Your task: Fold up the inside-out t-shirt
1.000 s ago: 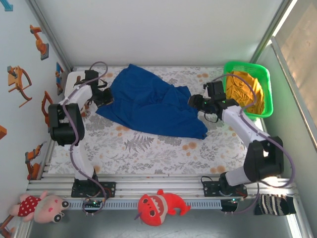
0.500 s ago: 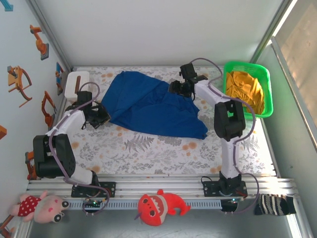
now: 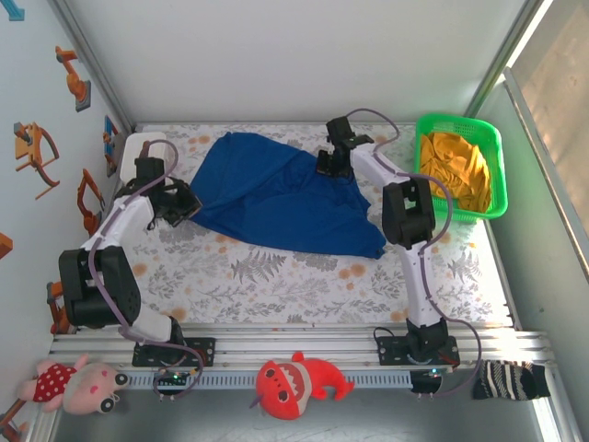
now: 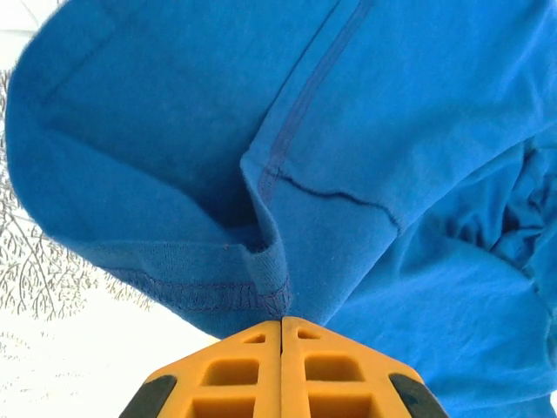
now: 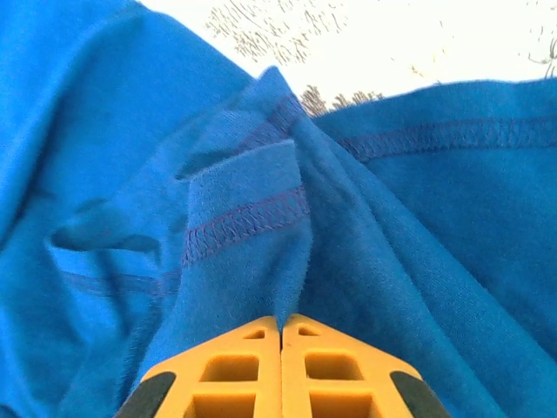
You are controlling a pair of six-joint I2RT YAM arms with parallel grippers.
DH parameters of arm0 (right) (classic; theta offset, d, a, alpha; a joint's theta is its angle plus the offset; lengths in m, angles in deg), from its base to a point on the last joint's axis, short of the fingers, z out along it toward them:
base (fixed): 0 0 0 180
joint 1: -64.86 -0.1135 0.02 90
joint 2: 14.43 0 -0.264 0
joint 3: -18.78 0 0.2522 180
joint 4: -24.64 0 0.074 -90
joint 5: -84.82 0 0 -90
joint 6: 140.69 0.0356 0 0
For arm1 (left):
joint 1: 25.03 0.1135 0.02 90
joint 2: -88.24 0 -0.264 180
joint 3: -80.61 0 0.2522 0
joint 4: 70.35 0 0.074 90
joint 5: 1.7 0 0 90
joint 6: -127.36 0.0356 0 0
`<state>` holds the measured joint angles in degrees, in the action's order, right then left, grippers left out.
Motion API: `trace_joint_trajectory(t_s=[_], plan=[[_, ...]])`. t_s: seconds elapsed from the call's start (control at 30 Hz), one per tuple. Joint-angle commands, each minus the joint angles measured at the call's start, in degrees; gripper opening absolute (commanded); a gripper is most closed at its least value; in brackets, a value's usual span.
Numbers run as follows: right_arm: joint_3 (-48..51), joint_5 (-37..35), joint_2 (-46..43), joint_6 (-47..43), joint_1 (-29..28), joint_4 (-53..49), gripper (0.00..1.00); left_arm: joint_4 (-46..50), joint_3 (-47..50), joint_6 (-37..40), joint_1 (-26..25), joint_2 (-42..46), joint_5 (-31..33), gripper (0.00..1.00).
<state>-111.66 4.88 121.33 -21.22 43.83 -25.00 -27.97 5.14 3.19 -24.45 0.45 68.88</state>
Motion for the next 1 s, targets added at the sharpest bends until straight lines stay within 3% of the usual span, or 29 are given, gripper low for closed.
trace_joint_trajectory(t_s=[0.0, 0.27, 0.43, 0.53, 0.73, 0.9, 0.93, 0.97], plan=[[-4.1, 1.1, -8.2, -1.2, 1.4, -1.0, 0.00, 1.0, -7.4, -0.4, 2.4, -3.5, -1.5, 0.00], [-12.4, 3.1, -22.4, -1.3, 7.1, -4.9, 0.00, 0.7, -26.7, -5.0, 8.1, -8.9, -7.2, 0.00], [-8.7, 4.0, -33.1, -1.1, 7.9, -3.6, 0.00, -0.1, -29.1, -7.0, 8.7, -4.5, -8.5, 0.00], [3.8, 5.5, -42.2, 0.9, 7.8, 1.9, 0.00, -1.8, -23.7, -8.2, 8.7, -1.0, -10.0, 0.00], [39.8, 5.6, -62.2, 5.5, 4.4, 12.8, 0.00, -4.7, -1.6, -9.2, 8.0, 10.2, -11.2, 0.00], [68.5, -3.6, -74.2, 11.9, -7.1, 15.1, 0.00, -3.0, 15.8, -8.2, 8.1, 19.6, -7.6, 0.00], [73.3, -4.6, -75.4, 14.3, -9.5, 17.1, 0.00, -2.5, 17.3, -8.0, 8.2, 20.4, -6.9, 0.04], [78.2, -5.5, -76.2, 16.9, -12.2, 19.2, 0.00, -1.7, 18.5, -7.4, 8.2, 21.0, -5.8, 0.15]])
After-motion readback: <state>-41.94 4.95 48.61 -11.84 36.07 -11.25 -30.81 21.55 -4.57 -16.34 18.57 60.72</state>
